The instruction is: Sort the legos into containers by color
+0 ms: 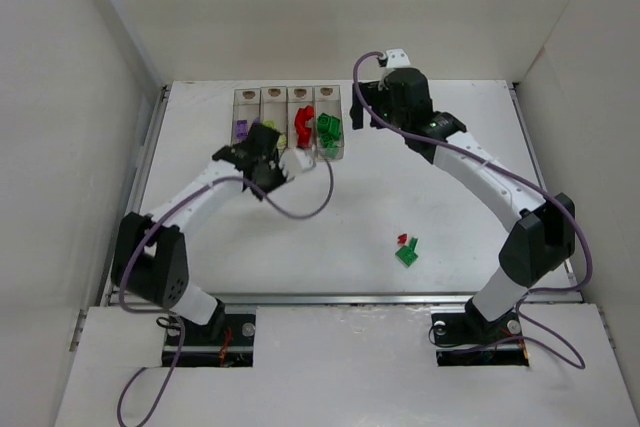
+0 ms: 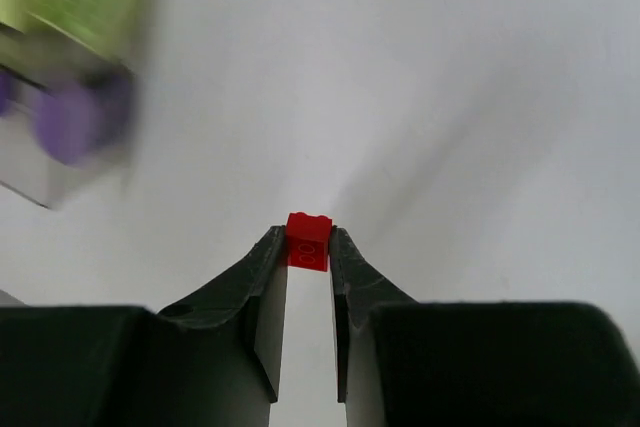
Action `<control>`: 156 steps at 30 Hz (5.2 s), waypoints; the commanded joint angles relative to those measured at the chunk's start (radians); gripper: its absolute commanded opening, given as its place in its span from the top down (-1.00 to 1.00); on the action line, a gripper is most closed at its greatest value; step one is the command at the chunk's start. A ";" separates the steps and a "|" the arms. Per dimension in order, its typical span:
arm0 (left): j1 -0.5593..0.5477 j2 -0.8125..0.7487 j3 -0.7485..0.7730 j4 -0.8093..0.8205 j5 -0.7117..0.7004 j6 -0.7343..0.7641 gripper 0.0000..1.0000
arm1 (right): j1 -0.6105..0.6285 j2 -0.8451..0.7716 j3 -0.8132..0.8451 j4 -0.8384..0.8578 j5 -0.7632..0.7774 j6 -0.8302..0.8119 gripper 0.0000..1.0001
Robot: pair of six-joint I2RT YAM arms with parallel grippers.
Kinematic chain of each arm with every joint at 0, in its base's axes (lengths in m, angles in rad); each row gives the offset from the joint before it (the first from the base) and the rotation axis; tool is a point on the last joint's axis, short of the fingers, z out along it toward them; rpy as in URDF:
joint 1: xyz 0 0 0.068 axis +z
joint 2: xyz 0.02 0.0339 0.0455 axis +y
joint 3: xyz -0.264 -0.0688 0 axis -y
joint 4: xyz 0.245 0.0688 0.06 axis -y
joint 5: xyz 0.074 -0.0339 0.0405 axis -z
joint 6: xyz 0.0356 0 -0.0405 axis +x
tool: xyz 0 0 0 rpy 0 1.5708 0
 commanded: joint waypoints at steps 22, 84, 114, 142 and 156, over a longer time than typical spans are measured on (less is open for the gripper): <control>0.142 0.801 1.027 0.451 0.097 -0.636 0.38 | -0.227 0.096 0.088 -0.047 -0.029 0.019 -1.00; 0.260 0.005 0.464 0.170 -0.254 -0.565 -0.89 | 0.045 -0.134 -0.606 -0.383 -0.035 0.355 -0.15; 0.372 -0.108 0.351 0.210 -0.210 -0.578 -0.93 | 0.089 0.283 0.217 -0.012 -0.155 0.165 1.00; 0.382 -0.076 0.326 0.230 -0.222 -0.578 -0.96 | 0.071 0.177 0.291 -0.261 0.142 0.095 -1.00; 0.391 -0.107 0.297 0.240 -0.175 -0.624 -0.96 | -0.056 -0.347 -0.699 -0.302 0.014 0.609 -0.67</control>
